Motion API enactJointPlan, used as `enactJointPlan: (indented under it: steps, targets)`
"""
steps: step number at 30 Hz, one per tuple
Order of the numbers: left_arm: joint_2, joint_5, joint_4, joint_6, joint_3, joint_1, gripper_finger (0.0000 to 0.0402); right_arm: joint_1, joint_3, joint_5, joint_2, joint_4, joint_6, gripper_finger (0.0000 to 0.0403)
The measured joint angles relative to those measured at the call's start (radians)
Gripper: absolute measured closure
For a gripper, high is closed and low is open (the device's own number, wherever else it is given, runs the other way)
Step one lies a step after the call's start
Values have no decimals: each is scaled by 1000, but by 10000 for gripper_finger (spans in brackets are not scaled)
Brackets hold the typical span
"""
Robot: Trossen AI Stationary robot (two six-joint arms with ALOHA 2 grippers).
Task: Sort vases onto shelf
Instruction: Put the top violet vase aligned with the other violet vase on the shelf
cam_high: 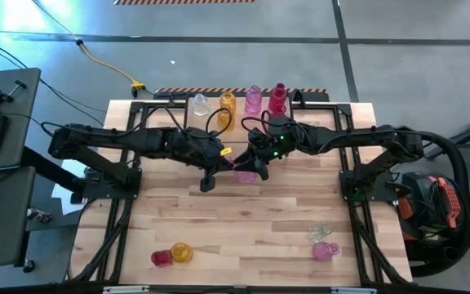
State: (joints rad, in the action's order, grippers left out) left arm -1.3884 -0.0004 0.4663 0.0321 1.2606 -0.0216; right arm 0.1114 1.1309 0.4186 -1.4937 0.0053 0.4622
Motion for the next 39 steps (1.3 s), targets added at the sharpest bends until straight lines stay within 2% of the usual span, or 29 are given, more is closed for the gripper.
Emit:
enactJointPlan:
  steps: [12,17,25,30,39]
  targets:
    - [1,-13,-14,-3,0,0,385,0,0,1,0,-21,8,251]
    - [1,0,-3,-3,0,-1,385,1,0,60,-1,-27,3,251]
    - [1,0,-12,-2,0,-1,385,1,2,72,0,-68,-43,251]
    - [1,-10,-9,3,0,0,385,0,2,47,1,-71,-83,251]
    - [-12,-13,-33,-8,-2,1,385,-1,1,38,2,-69,-59,251]
